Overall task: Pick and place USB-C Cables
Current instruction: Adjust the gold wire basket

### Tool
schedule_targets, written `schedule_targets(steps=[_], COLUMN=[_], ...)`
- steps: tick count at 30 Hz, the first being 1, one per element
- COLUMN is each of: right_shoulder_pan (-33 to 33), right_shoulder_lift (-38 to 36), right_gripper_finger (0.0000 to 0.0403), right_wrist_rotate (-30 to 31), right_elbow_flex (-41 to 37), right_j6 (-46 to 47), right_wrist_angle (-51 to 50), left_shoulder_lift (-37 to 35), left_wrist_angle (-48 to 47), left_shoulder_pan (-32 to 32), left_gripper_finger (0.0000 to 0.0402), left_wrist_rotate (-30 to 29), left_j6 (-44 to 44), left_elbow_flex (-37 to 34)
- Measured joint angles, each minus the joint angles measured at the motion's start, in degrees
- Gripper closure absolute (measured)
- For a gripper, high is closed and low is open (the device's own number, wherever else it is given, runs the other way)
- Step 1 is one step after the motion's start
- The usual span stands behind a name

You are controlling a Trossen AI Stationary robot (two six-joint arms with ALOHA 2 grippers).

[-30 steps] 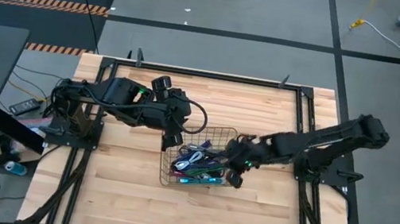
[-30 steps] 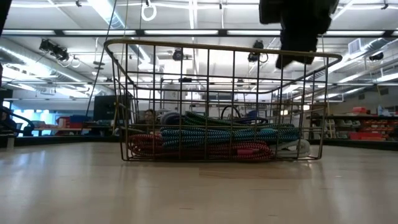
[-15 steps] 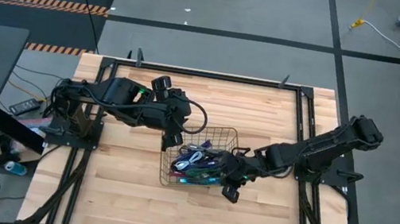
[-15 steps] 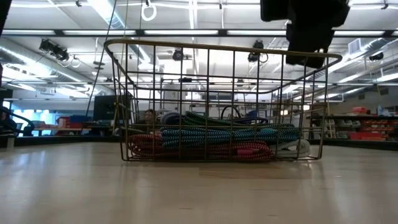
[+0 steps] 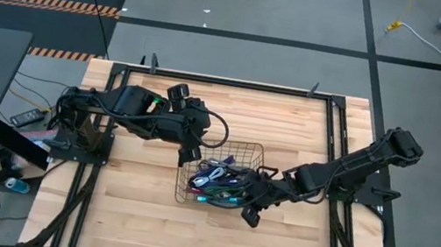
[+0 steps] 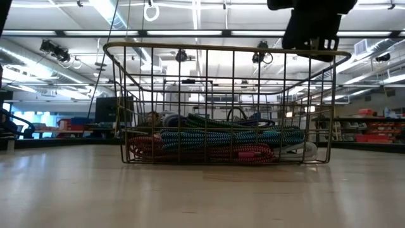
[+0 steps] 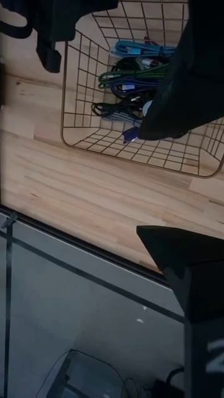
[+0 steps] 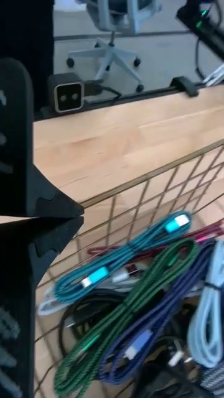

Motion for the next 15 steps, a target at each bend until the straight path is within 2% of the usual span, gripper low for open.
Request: schedule_targets(steps=[7,10,15], right_shoulder_pan=[0.01,-1.02,-7.68], right_shoulder_lift=[0.00,0.00,0.00], right_gripper_finger=[0.0403,0.0403,0.0403], right_wrist_rotate=[3.01,6.52,2.99], right_elbow_flex=[0.00,0.00,0.00], right_j6=[-0.05,-2.81,-12.11], right_wrist_angle=[1.45,1.46,3.28], left_shoulder_lift=[0.00,0.00,0.00], left_wrist_angle=[-0.13,-0.13,-0.13], left_shoulder_pan=[0.00,0.00,0.00], left_gripper_finger=[0.0159,0.0159,0.0159], left_wrist_rotate=[0.00,0.00,0.00], left_j6=[-0.02,-0.03,-0.22], left_elbow_flex=[0.00,0.00,0.00])
